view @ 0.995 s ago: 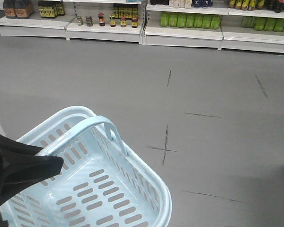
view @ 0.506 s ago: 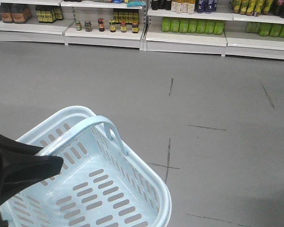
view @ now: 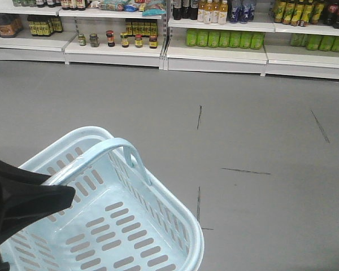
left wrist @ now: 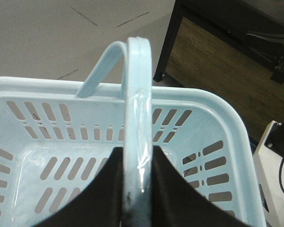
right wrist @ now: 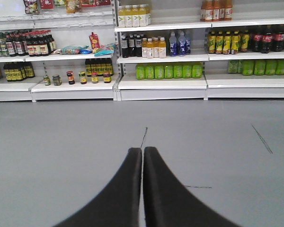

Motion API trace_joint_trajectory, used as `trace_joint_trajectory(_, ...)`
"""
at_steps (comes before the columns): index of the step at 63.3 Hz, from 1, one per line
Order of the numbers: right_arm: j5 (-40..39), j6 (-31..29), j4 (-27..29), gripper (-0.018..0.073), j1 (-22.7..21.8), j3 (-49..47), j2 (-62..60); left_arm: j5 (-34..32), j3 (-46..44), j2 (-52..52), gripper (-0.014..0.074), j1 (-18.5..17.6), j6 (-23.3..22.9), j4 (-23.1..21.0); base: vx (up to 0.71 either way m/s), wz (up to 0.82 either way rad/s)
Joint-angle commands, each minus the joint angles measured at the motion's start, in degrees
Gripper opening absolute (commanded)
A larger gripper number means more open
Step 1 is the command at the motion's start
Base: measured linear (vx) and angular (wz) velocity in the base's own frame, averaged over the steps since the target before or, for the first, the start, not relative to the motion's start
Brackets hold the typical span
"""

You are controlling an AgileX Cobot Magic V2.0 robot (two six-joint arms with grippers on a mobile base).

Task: Pick three apples into basket with both arms
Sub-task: 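Drive the base around toward the apple table holding the basket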

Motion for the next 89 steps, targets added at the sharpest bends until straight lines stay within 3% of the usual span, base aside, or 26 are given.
trace_joint_trajectory(1,-4.2,-0.3,-0.5,-0.0005,0.0,0.8,-0.7,-4.7,-1.8,-0.6,-0.0006,-0.2,-0.2,-2.7,0.34,-0.1)
trace_joint_trajectory(55,-4.2,-0.3,-0.5,-0.0005,0.0,0.8,-0.7,-4.7,-1.8,-0.6,-0.0006,-0.2,-0.2,-2.7,0.31,-0.27)
trace_joint_trajectory(89,-4.2,-0.3,-0.5,-0.0005,0.0,0.8,-0.7,-4.7,-1.8,-0.6,-0.0006,-0.2,-0.2,-2.7,0.16,-0.52)
